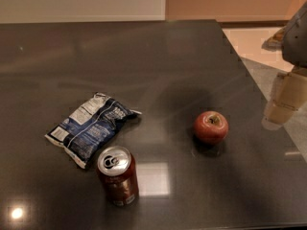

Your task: Move apple near blue chip bag

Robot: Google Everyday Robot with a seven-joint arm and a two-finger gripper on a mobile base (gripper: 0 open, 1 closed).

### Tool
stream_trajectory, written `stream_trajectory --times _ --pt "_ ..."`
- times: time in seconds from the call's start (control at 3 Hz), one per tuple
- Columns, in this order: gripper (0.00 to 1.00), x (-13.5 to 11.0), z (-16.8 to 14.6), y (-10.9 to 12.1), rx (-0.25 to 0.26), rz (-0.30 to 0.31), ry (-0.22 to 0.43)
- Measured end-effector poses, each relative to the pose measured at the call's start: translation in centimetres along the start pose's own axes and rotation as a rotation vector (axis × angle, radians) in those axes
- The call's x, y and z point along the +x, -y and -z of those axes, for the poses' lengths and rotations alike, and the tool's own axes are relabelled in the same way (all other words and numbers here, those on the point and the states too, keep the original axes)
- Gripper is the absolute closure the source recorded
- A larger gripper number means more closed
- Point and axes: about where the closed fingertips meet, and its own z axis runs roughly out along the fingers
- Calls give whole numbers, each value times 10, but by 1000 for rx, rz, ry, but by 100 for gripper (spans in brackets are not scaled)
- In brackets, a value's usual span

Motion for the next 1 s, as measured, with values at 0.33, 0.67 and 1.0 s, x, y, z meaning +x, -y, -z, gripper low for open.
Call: stream_trajectory --times 0.33,0.67,1.0 --pt "0 -1 -3 3 4 4 14" --pt "0 -1 -22 11 -13 6 46" --pt "0 1 -57 16 -57 7 92"
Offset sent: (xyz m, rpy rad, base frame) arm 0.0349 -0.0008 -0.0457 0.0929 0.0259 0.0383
